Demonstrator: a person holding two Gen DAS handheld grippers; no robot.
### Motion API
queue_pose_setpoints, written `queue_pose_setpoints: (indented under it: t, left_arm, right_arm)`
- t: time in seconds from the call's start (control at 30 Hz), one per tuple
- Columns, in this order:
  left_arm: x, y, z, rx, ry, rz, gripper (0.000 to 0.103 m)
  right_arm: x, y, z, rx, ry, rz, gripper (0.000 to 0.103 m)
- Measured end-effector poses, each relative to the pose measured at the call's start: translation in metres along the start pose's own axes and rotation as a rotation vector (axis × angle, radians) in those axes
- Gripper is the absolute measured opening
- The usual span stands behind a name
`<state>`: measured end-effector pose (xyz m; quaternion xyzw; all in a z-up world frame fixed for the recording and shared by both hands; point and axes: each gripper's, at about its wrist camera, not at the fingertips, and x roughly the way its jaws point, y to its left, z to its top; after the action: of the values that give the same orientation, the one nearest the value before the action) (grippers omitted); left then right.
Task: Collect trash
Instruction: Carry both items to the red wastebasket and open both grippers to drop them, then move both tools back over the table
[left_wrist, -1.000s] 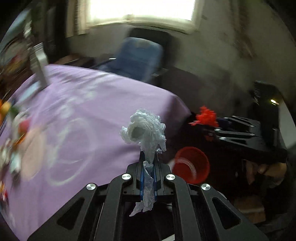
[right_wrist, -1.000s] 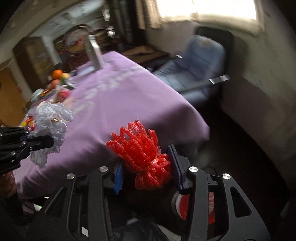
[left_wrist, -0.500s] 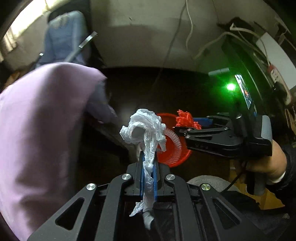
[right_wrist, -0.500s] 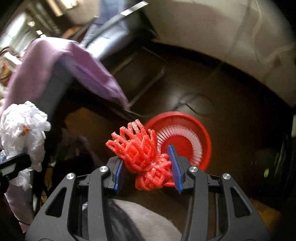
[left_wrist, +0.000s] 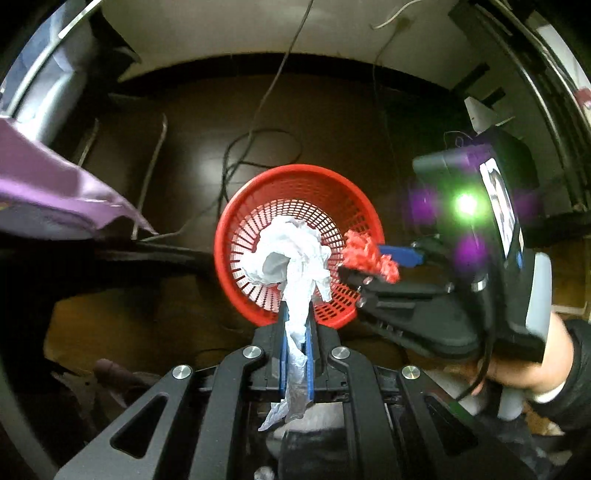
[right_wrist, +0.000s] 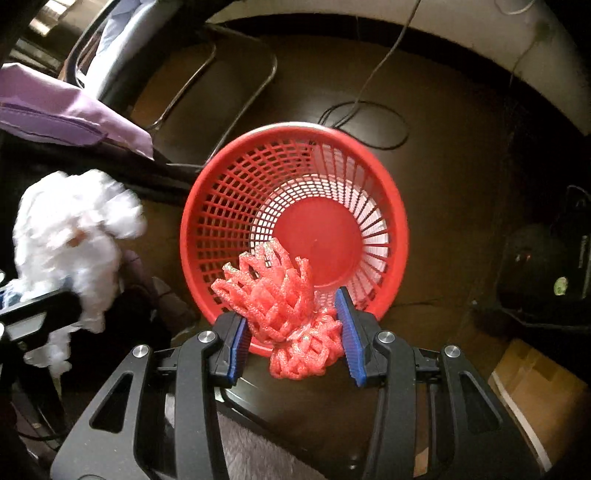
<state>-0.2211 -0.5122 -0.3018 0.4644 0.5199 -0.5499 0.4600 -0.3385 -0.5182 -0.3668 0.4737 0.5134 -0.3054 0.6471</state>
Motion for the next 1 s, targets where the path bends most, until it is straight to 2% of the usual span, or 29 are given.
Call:
queue_pose_setpoints:
  t: [0.13,0.27,0.3,0.33,0.4,0.53,0.8,1.0]
  left_arm:
    - [0.011,0.008,0.005,-0.026,0.024,-0.03,0.008]
    - [0.019,0.002,0.011,-0.034,0.038,-0.045,0.011]
    - [0.02,0.003,0.012,-0.04,0.039,-0.045,0.016]
    - [0.021,0.005,0.013,-0.045,0.042,-0.051,0.032]
    - [0.016,0.007,0.013,-0.056,0.021,-0.009,0.047]
    - [0.001,0.013,0.012,-0.08,-0.002,-0.037,0.062]
    - [-0.025,0.008,0.009,-0.1,-0.074,-0.012,0.064]
    - [-0.038,0.003,-0.004,-0.114,-0.087,0.024,0.064]
  right_arm:
    - [0.015,-0.007,0.006,0.042,0.01,0.011,0.046]
    - [0.02,-0.01,0.008,0.055,0.014,0.011,0.051]
    - [0.021,-0.01,0.009,0.058,0.014,0.002,0.059]
    - [0.021,-0.01,0.01,0.061,0.014,-0.006,0.068]
    - [0.018,-0.012,0.011,0.074,-0.002,-0.017,0.073]
    - [0.01,-0.017,0.009,0.1,-0.021,-0.018,0.074]
    - [-0.014,-0.021,0.008,0.098,-0.06,-0.056,0.074]
    - [-0.044,-0.021,0.003,0.081,-0.051,-0.146,0.074]
